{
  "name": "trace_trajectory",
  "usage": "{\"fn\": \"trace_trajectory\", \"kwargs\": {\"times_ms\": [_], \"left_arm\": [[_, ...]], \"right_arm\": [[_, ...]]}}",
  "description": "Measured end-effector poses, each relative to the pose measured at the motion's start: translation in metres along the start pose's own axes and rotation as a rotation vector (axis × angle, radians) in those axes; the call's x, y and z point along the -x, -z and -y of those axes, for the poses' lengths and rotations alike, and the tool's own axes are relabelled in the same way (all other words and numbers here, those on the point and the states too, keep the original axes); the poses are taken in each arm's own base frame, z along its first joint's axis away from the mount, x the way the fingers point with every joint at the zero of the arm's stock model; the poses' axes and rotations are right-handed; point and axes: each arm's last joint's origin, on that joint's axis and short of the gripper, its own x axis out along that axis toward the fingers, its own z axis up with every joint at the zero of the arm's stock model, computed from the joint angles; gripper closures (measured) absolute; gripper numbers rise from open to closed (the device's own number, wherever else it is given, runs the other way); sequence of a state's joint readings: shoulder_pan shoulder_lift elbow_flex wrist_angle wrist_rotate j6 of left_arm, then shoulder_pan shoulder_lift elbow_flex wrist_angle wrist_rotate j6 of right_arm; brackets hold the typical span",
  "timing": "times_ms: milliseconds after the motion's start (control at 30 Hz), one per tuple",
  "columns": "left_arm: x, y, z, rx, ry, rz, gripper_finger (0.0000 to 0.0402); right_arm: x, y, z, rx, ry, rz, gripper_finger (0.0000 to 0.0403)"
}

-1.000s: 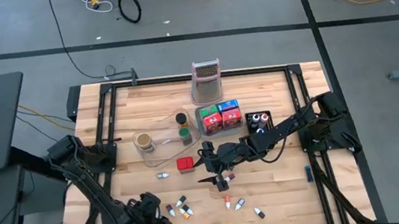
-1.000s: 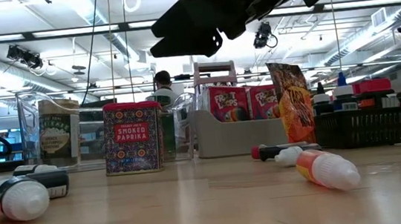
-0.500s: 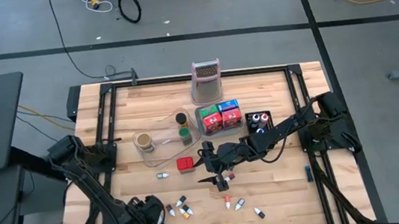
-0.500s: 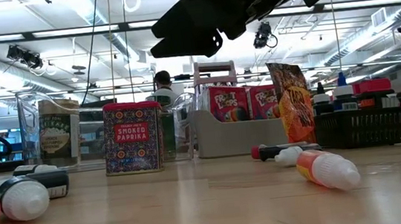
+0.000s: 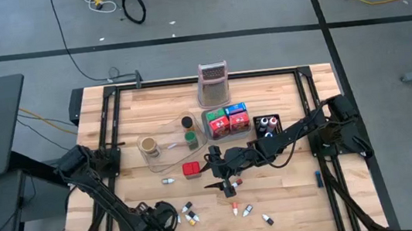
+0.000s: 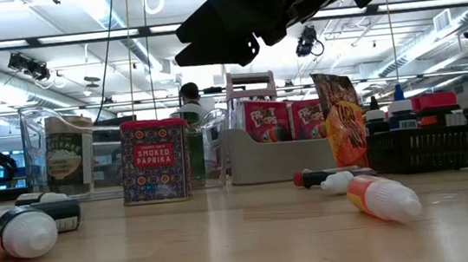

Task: Pick & Place Kitchen Items
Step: Put the white seasoning bottle into the transparent bin

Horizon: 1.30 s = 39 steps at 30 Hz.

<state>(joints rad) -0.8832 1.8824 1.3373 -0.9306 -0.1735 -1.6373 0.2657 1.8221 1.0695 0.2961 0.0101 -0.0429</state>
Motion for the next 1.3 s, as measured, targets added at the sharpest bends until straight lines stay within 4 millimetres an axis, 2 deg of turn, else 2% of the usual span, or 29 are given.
{"fn": "trace_trajectory", "kwargs": {"times_ms": [133,367,467,633,767,900,1000,1133,1300], "left_arm": [[0.000,-0.010,0.000,-0.042,-0.007,0.010,0.0186],[-0.005,-0.044,-0.004,-0.096,-0.060,0.062,0.0187],[0.000,-0.059,-0.007,-0.163,-0.098,0.054,0.0186],[0.027,-0.089,-0.015,-0.240,-0.134,0.067,0.0179],[0.062,-0.109,-0.023,-0.293,-0.143,0.151,0.0186],[0.091,-0.123,-0.040,-0.284,-0.186,0.209,0.0179],[0.105,-0.133,-0.055,-0.251,-0.210,0.230,0.0165],[0.105,-0.144,-0.077,-0.211,-0.295,0.203,0.0174],[0.076,-0.156,-0.095,-0.148,-0.370,0.169,0.0189]], "right_arm": [[0.000,0.000,0.000,0.000,0.000,0.001,0.0126],[0.000,0.000,0.000,0.000,0.000,0.001,0.0126],[0.000,0.000,0.000,0.000,0.000,0.001,0.0126],[0.000,0.000,0.000,0.000,0.000,0.001,0.0126],[0.000,0.000,0.000,0.000,0.000,0.001,0.0126],[0.000,0.000,0.000,0.000,0.000,0.001,0.0126],[0.000,0.000,0.000,0.000,0.000,0.001,0.0126],[0.000,0.000,0.000,0.000,0.000,0.001,0.0126],[0.000,0.000,0.000,0.000,0.000,0.001,0.0126]]}}
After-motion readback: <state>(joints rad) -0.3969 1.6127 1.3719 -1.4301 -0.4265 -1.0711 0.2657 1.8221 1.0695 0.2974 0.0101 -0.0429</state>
